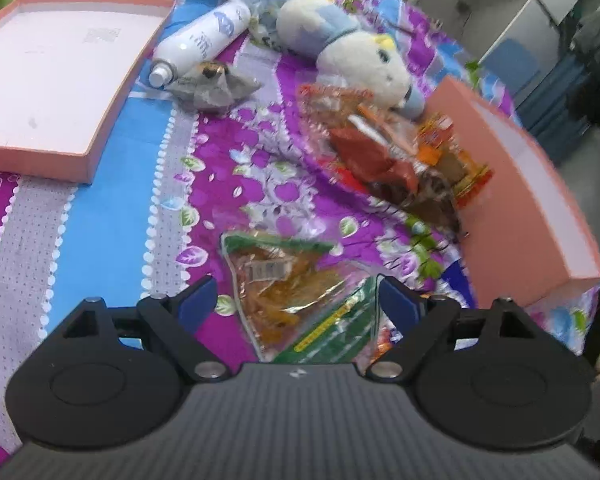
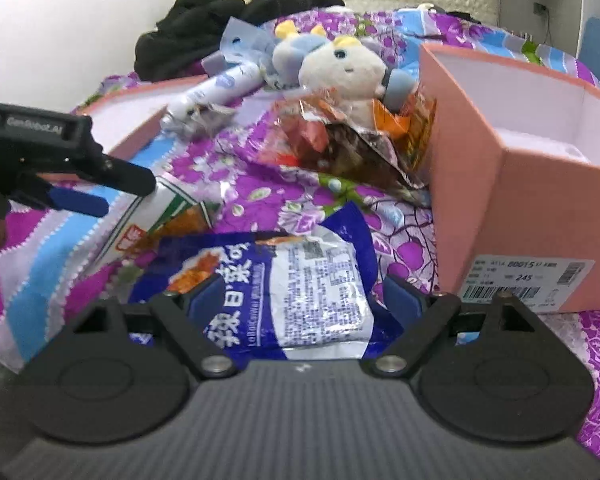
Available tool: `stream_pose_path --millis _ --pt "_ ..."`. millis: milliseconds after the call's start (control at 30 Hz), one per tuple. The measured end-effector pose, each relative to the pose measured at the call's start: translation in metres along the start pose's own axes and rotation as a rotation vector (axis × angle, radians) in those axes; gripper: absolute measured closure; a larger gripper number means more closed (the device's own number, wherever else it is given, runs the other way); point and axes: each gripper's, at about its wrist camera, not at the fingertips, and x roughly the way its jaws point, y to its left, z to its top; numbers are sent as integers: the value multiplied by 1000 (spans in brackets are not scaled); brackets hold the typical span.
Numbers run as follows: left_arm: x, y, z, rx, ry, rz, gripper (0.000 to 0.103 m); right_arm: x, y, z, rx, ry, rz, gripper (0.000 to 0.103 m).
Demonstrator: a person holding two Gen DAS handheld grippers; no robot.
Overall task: Organize snacks
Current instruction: 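Close the left tool on the green bag while the right tool grasps the blue bag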
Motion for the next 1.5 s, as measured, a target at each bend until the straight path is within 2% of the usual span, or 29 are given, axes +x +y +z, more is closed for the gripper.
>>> stream_pose_path --millis 100,267,467,567,633,767,833,867,900,967,1067,1133,1167,1233,1333,1500 --pt "3 -2 -2 12 4 -28 13 10 1 -2 -24 35 -12 16" --pt "-9 -7 -4 0 -11 -100 11 17 -1 -4 -10 59 53 14" --pt "-25 18 -2 -182 -70 -132 9 17 4 -6 -42 67 73 17" --pt "-20 26 -1 -213 -63 -86 9 14 5 -6 -63 69 71 22" --pt "-10 27 0 -204 -39 -37 10 12 6 -6 -69 70 70 28" --pt "15 19 -1 -156 5 17 11 10 8 -6 -84 71 64 33" --pt "25 9 -1 -93 17 63 13 8 8 -6 -90 68 56 44" --pt "29 5 -1 -57 17 82 13 7 8 -5 -88 69 57 46" --pt "34 -1 -1 -23 23 102 14 6 7 -5 -89 69 56 54" --pt "41 -10 0 32 36 133 19 4 8 -4 -97 67 53 57" --pt "49 -19 0 82 51 160 34 3 8 -3 -101 66 51 61" --pt "52 -24 1 104 56 174 48 1 8 -2 -97 66 50 64" --pt "52 -24 1 105 59 172 50 0 9 -2 -95 66 49 64" --pt "51 -26 2 119 59 174 61 -2 9 -1 -92 66 46 66" --pt "47 -25 2 124 60 161 67 -5 7 -1 -80 69 36 67" --pt "29 -24 -2 132 43 165 71 -17 2 -2 -58 61 -7 70"
